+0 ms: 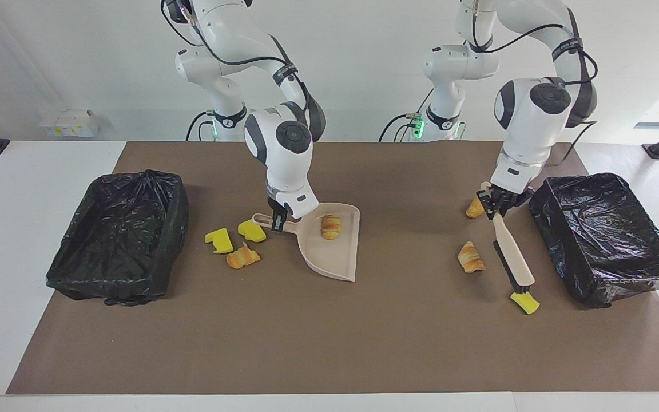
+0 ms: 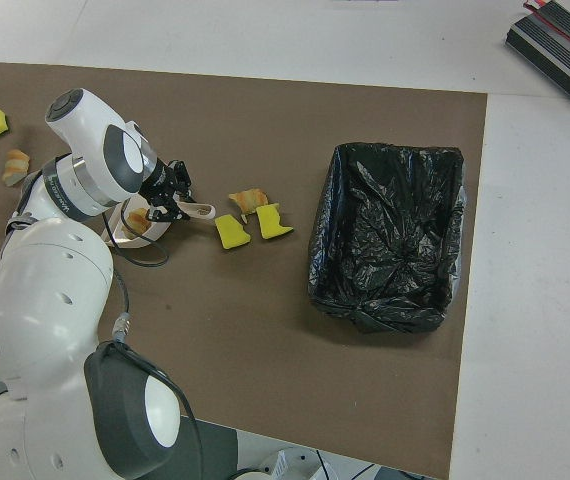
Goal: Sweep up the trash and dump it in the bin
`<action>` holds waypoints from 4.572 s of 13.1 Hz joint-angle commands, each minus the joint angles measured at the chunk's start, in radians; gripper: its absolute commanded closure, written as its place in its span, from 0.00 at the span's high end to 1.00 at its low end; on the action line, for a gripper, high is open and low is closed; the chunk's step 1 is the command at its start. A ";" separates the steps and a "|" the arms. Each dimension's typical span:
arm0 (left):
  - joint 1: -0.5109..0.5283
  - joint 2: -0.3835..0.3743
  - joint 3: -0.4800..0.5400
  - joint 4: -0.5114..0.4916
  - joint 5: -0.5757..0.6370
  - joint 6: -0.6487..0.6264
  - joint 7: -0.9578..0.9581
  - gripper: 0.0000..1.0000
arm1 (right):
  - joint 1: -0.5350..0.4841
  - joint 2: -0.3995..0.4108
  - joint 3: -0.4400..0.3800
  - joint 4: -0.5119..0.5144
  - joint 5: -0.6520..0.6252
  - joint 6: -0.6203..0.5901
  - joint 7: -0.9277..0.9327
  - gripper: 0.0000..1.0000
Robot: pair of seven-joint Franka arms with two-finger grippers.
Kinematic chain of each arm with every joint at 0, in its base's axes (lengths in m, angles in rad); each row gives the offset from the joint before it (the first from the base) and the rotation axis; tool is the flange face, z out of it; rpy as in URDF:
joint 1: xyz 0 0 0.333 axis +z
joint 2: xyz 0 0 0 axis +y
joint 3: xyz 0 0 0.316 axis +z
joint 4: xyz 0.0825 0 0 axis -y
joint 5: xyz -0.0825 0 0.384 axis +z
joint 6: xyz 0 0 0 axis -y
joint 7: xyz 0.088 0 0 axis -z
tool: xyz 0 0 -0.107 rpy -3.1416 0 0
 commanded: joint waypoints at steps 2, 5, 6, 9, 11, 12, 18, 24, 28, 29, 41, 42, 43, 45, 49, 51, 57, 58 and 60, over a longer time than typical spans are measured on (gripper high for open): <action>0.135 0.173 -0.013 0.120 0.037 0.123 0.268 0.00 | -0.004 -0.026 0.007 -0.043 0.013 0.026 0.022 0.00; 0.163 0.236 -0.013 0.161 0.037 0.143 0.414 0.00 | -0.004 -0.026 0.007 -0.041 0.013 0.027 0.022 0.00; 0.162 0.231 -0.013 0.151 0.039 0.127 0.434 0.00 | -0.004 -0.026 0.007 -0.041 0.013 0.027 0.022 0.00; 0.146 0.187 -0.014 0.099 0.037 -0.028 0.622 0.00 | -0.004 -0.026 0.007 -0.041 0.013 0.027 0.022 0.00; 0.100 0.145 -0.019 0.050 0.034 -0.125 0.612 0.00 | -0.004 -0.026 0.007 -0.041 0.013 0.027 0.022 0.00; 0.065 0.122 -0.019 0.018 0.027 -0.148 0.585 0.00 | -0.004 -0.026 0.007 -0.041 0.013 0.026 0.022 0.00; -0.193 0.070 -0.022 -0.043 -0.007 -0.195 0.183 0.00 | -0.004 -0.026 0.007 -0.041 0.013 0.026 0.020 0.00; -0.208 -0.052 -0.013 -0.029 -0.012 -0.243 -0.271 0.00 | -0.004 -0.026 0.007 -0.041 0.013 0.026 0.020 0.00; -0.190 -0.089 -0.011 -0.044 -0.012 -0.338 -0.740 0.00 | -0.004 -0.026 0.007 -0.041 0.013 0.024 0.015 0.00; -0.169 -0.097 -0.013 -0.046 -0.012 -0.387 -0.779 0.00 | -0.004 -0.026 0.007 -0.043 0.013 0.026 0.012 0.00; -0.168 -0.344 -0.014 -0.535 -0.130 -0.148 -0.769 0.00 | -0.006 -0.026 0.005 -0.043 0.013 0.024 0.005 0.00; -0.188 -0.330 -0.014 -0.530 -0.136 -0.133 -0.726 0.00 | -0.006 -0.026 0.005 -0.043 0.013 0.024 0.005 0.00; -0.190 -0.320 -0.014 -0.521 -0.148 -0.113 -0.653 0.00 | -0.006 -0.026 0.007 -0.043 0.013 0.024 0.005 0.00; -0.190 -0.304 -0.014 -0.518 -0.195 -0.043 -0.472 0.00 | -0.006 -0.026 0.007 -0.043 0.013 0.024 0.005 0.00; -0.211 -0.229 -0.018 -0.445 -0.217 -0.021 -0.322 0.00 | -0.007 -0.026 0.007 -0.043 0.013 0.024 0.005 0.00; -0.274 -0.170 -0.018 -0.411 -0.249 0.048 -0.322 0.00 | -0.007 -0.026 0.007 -0.043 0.013 0.024 0.005 0.00; -0.496 -0.056 -0.022 -0.337 -0.320 0.214 -0.331 0.00 | -0.010 -0.026 0.005 -0.043 0.013 0.024 0.003 0.00; -0.539 -0.053 -0.021 -0.322 -0.356 0.225 -0.334 0.00 | -0.010 -0.026 0.007 -0.043 0.013 0.024 0.003 0.00; -0.617 0.001 -0.022 -0.281 -0.374 0.284 -0.353 0.00 | -0.010 -0.026 0.005 -0.043 0.013 0.024 0.005 0.00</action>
